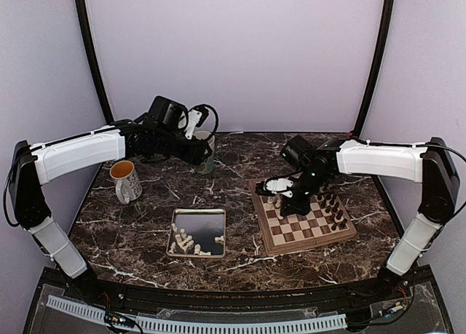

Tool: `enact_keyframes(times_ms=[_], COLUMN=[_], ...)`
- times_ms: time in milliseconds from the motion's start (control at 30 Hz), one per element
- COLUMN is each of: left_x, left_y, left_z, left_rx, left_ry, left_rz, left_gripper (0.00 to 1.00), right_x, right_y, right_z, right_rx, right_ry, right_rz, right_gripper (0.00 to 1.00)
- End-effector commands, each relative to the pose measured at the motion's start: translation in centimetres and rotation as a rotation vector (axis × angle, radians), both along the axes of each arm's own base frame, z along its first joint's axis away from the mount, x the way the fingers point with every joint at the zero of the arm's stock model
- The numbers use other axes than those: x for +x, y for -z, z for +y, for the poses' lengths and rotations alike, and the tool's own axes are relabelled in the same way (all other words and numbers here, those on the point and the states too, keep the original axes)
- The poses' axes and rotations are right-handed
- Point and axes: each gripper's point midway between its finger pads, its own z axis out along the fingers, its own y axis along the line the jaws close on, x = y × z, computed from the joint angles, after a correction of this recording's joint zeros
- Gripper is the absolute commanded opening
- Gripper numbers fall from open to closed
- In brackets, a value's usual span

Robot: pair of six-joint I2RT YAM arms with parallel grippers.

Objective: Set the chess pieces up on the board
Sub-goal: Pick up the pawn from the chessboard, then place the pawn at f2.

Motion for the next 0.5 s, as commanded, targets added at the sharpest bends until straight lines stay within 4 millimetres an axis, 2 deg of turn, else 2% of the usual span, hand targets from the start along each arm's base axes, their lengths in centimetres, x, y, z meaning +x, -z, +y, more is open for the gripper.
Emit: enact_keyframes(times_ms=[0, 467], left_x=[0.0, -0.1], left_y=[-0.9, -0.7], left_z=[-0.2, -0.4], left_rx=[-0.017, -0.016], left_ry=[0.005, 0.013], left_rz=[-0.006, 0.001], left_gripper=[0.61, 0.61], right_x=[0.3, 1.2], right_y=[0.0, 1.5], right_z=[-1.1, -1.1], right_rx=[-0.005, -0.041], right_ry=[0.043, 0.065], right_rz=[0.006, 0.012], right_gripper=[0.05, 0.06])
